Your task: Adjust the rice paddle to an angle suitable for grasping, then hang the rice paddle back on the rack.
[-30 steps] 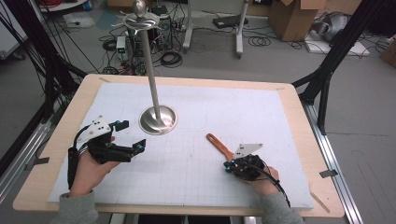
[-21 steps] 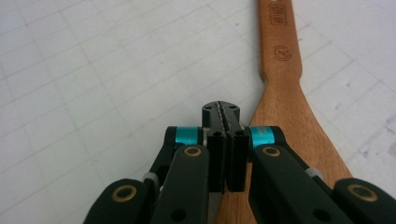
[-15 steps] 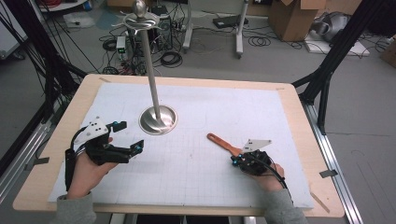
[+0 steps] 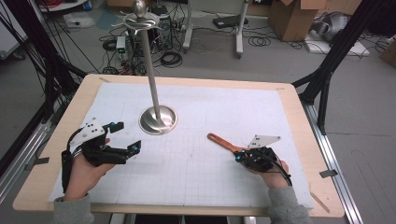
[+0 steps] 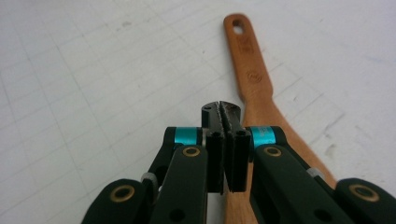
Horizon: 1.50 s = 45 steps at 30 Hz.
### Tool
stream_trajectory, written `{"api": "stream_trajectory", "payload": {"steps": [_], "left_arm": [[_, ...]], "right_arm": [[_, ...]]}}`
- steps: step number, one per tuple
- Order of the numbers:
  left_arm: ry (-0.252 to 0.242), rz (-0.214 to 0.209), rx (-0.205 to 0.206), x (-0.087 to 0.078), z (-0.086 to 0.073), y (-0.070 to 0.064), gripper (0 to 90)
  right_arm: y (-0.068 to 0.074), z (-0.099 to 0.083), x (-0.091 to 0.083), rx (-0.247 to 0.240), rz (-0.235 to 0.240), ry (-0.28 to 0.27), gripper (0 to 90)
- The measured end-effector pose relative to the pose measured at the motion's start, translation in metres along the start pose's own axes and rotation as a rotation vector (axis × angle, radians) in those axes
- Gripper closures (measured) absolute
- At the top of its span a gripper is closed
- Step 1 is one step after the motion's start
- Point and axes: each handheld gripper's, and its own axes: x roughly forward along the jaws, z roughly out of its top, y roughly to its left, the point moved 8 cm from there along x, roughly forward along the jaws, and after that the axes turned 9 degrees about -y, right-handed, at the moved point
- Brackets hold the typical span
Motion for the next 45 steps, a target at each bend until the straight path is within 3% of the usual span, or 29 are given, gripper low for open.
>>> {"api": "stream_trajectory", "payload": {"steps": [4, 9, 17, 20, 25, 36, 45], "left_arm": [[-0.005, 0.002, 0.001, -0.001, 0.001, -0.001, 2.7], [-0.007, 0.005, -0.002, -0.002, 0.002, 0.0, 2.8], [-0.006, 0.006, -0.004, -0.003, 0.001, 0.0, 2.8], [-0.005, 0.007, -0.002, -0.003, 0.001, 0.001, 2.8], [-0.005, 0.009, -0.003, -0.003, 0.001, 0.001, 2.8], [-0.006, 0.009, -0.004, -0.004, 0.001, 0.001, 2.8], [-0.003, 0.015, -0.012, -0.004, -0.001, 0.003, 2.7]], "right_arm": [[-0.003, 0.005, -0.006, 0.0, -0.011, -0.028, 81.5], [-0.005, 0.009, -0.009, -0.021, -0.022, -0.052, 64.0], [-0.007, 0.014, -0.011, -0.001, -0.001, -0.058, 29.1], [-0.01, 0.016, -0.012, 0.012, -0.02, -0.063, 15.7], [-0.011, 0.019, -0.015, 0.009, -0.016, -0.083, 11.0], [-0.009, 0.019, -0.014, -0.002, -0.006, -0.08, 11.1], [-0.014, 0.02, -0.009, -0.006, 0.019, -0.024, 12.3]]}}
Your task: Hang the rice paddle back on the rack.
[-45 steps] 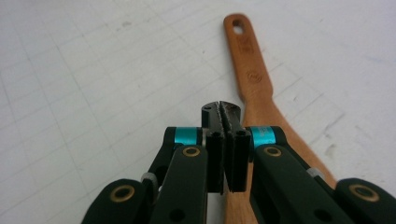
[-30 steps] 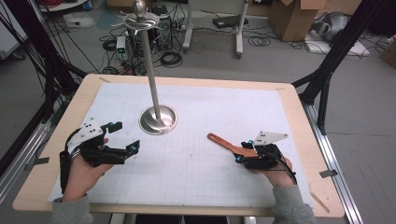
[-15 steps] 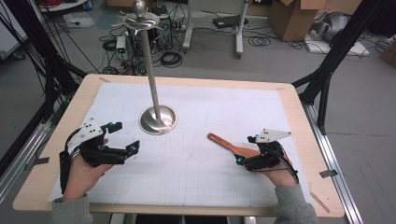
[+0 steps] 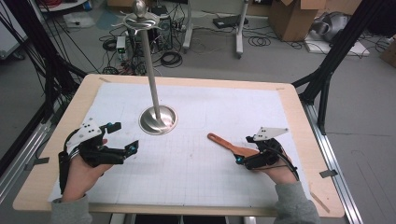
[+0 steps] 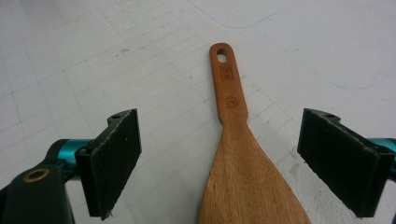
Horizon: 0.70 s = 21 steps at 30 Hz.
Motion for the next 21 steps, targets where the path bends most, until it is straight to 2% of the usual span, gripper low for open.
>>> {"api": "stream_trajectory", "payload": {"steps": [5, 21], "left_arm": [[0.005, -0.001, 0.006, 0.001, -0.001, -0.002, 2.8], [-0.005, 0.006, -0.01, -0.004, 0.0, 0.003, 2.8]], "right_arm": [[-0.004, -0.001, 0.009, -0.025, 0.008, 0.09, 12.3], [-0.018, 0.01, 0.032, -0.032, 0.041, 0.288, 12.2]]}}
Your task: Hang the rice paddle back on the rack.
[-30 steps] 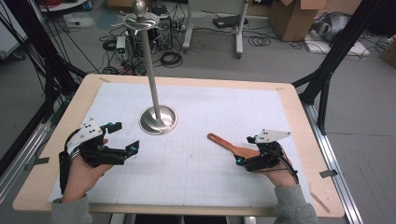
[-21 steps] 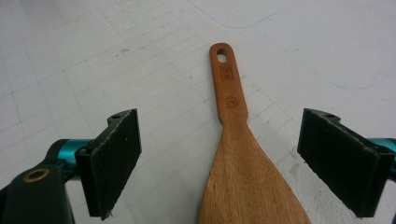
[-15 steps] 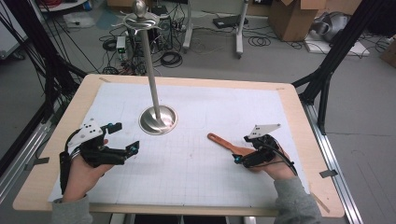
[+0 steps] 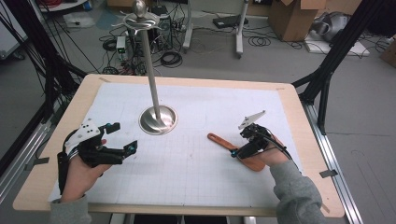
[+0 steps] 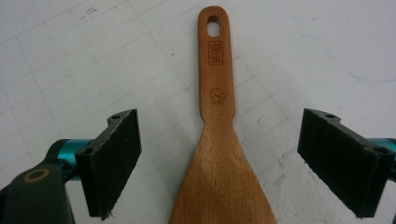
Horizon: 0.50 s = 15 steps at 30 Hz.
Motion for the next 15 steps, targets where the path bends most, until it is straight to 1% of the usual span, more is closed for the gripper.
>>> {"api": "stream_trajectory", "payload": {"steps": [3, 5, 7, 9, 10, 12, 15], "left_arm": [[-0.002, 0.002, 0.0, -0.001, 0.0, 0.0, 2.8], [-0.002, 0.0, 0.001, -0.001, 0.0, 0.0, 2.8], [0.0, 0.0, 0.0, -0.001, 0.0, 0.0, 2.8], [0.001, 0.0, 0.002, -0.001, 0.0, 0.0, 2.8], [0.002, -0.001, 0.0, -0.001, -0.001, 0.0, 2.8], [0.002, 0.0, -0.002, -0.001, -0.001, 0.0, 2.8], [0.002, -0.002, -0.004, -0.001, -0.001, 0.0, 2.8]], "right_arm": [[-0.001, 0.002, 0.005, -0.016, 0.011, 0.044, 12.2], [-0.002, 0.003, 0.007, -0.017, 0.009, 0.07, 12.3], [-0.003, 0.005, 0.009, -0.034, 0.013, 0.092, 12.2], [-0.003, 0.008, 0.012, -0.04, 0.009, 0.111, 12.3], [-0.003, 0.009, 0.014, -0.054, 0.011, 0.121, 12.2], [-0.003, 0.011, 0.018, -0.064, 0.018, 0.15, 12.3], [-0.005, 0.013, 0.024, -0.068, 0.025, 0.198, 12.5]]}}
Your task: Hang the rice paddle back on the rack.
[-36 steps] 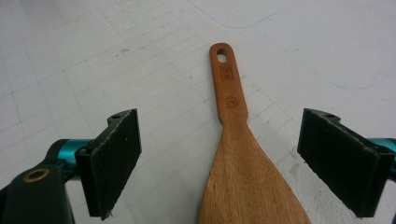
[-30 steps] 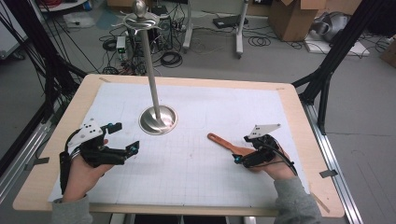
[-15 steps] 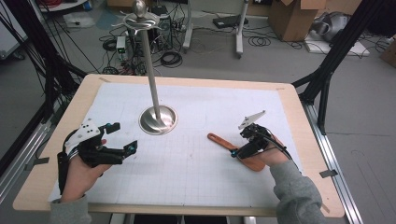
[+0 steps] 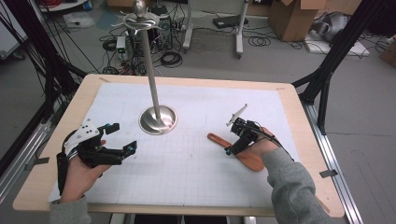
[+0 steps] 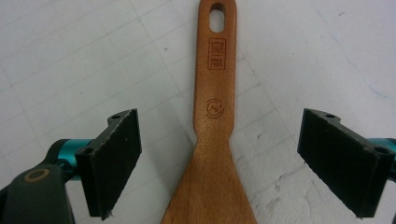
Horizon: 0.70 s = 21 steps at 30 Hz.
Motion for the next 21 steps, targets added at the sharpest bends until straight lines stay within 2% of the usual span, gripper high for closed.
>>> {"api": "stream_trajectory", "payload": {"steps": [9, 11, 15, 19, 21], "left_arm": [[-0.01, 0.003, -0.01, -0.003, 0.0, 0.001, 2.8], [-0.008, 0.004, -0.006, -0.004, 0.0, 0.002, 2.8], [-0.008, 0.005, -0.007, -0.006, 0.0, 0.002, 2.8], [-0.011, 0.01, -0.01, -0.008, 0.001, 0.002, 2.7], [-0.01, 0.013, -0.008, -0.009, 0.0, 0.002, 2.8]], "right_arm": [[-0.003, 0.008, 0.014, -0.027, 0.013, 0.107, 18.9], [-0.003, 0.01, 0.016, -0.048, 0.01, 0.13, 20.4], [0.001, 0.015, 0.022, -0.063, 0.024, 0.153, 25.4], [-0.001, 0.016, 0.024, -0.09, -0.004, 0.201, 32.8], [-0.001, 0.018, 0.024, -0.095, 0.0, 0.204, 37.9]]}}
